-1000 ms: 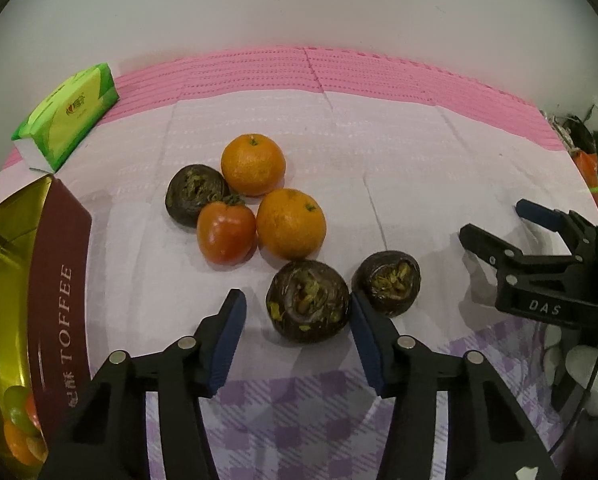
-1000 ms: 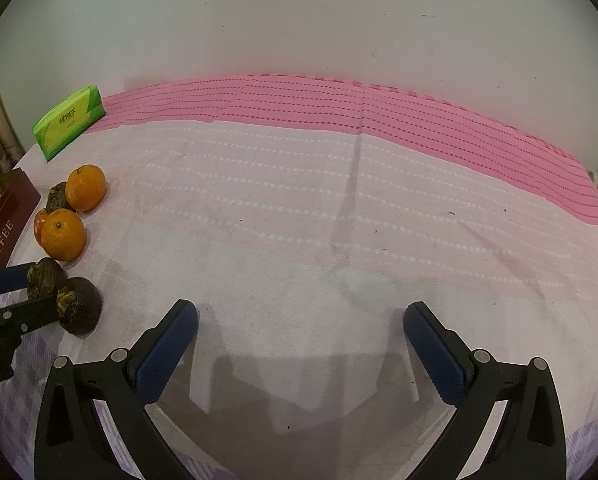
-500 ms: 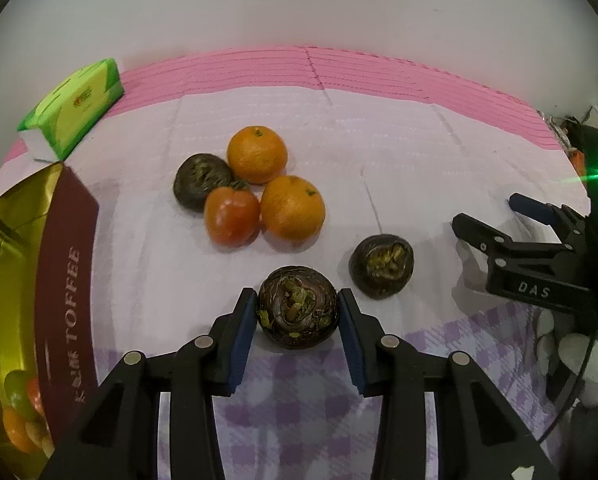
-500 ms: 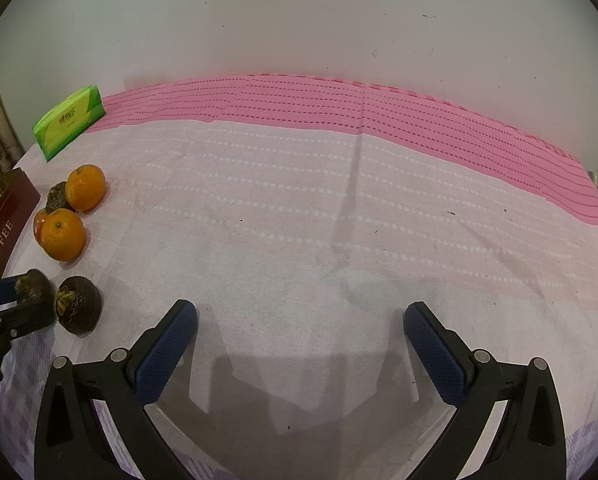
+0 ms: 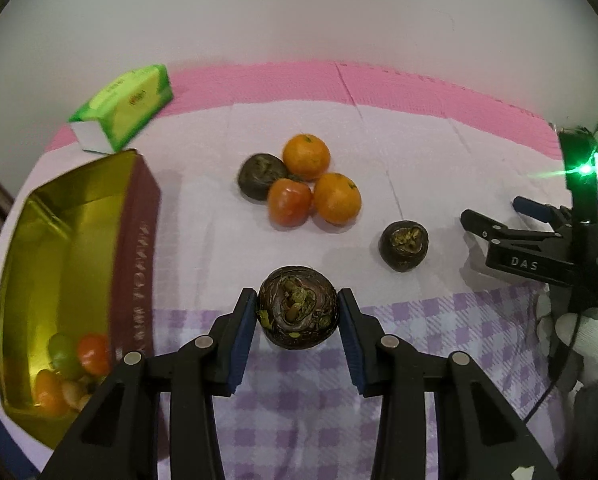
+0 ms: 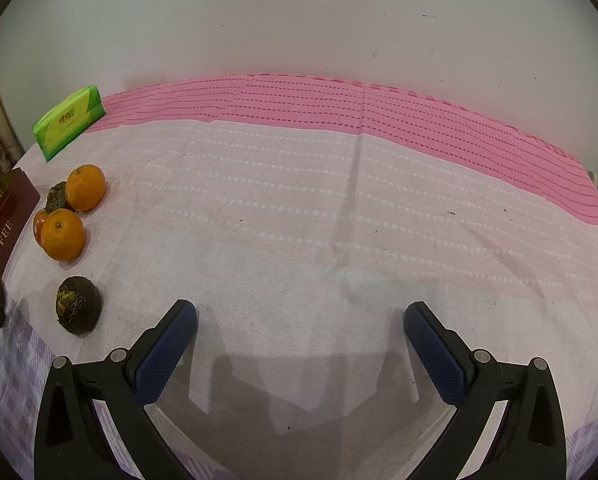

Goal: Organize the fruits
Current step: 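Carry the dark wrinkled fruit with the left tool into the tin and release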

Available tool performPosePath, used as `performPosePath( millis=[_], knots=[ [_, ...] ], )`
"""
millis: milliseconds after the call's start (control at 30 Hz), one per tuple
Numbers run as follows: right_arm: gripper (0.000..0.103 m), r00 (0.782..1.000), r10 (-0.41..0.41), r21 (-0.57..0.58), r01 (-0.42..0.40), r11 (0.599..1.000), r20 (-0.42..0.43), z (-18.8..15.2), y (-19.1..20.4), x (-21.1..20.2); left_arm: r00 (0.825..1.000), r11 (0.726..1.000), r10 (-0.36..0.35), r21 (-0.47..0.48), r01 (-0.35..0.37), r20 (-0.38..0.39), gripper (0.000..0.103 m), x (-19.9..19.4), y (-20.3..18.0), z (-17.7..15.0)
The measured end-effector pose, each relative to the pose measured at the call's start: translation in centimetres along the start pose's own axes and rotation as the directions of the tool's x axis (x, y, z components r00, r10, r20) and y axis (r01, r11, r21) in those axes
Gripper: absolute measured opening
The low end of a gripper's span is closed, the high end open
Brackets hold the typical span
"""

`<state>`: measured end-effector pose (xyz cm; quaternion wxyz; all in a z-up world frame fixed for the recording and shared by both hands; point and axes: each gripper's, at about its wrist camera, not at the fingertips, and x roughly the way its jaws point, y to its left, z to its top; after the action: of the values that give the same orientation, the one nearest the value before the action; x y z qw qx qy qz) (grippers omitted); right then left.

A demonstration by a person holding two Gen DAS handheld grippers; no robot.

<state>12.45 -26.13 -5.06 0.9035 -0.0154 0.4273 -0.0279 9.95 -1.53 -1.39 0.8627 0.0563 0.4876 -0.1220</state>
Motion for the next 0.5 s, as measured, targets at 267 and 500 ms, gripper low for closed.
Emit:
performPosePath(
  millis=[267, 500],
  knots=[
    [0.103, 1.000, 0.000, 0.000, 0.000, 1.000, 0.000, 0.0, 0.0, -0.1, 0.997, 0.998, 0.048, -0.036, -0.046, 0.061, 0.037, -4.0, 1.6, -0.1],
    [0.103, 1.000, 0.000, 0.000, 0.000, 1.000, 0.000, 0.0, 0.0, 0.0, 0.990, 0.989, 0.117, -0.099, -0.109, 0.081, 0.037, -6.2, 6.1, -0.7]
  ],
)
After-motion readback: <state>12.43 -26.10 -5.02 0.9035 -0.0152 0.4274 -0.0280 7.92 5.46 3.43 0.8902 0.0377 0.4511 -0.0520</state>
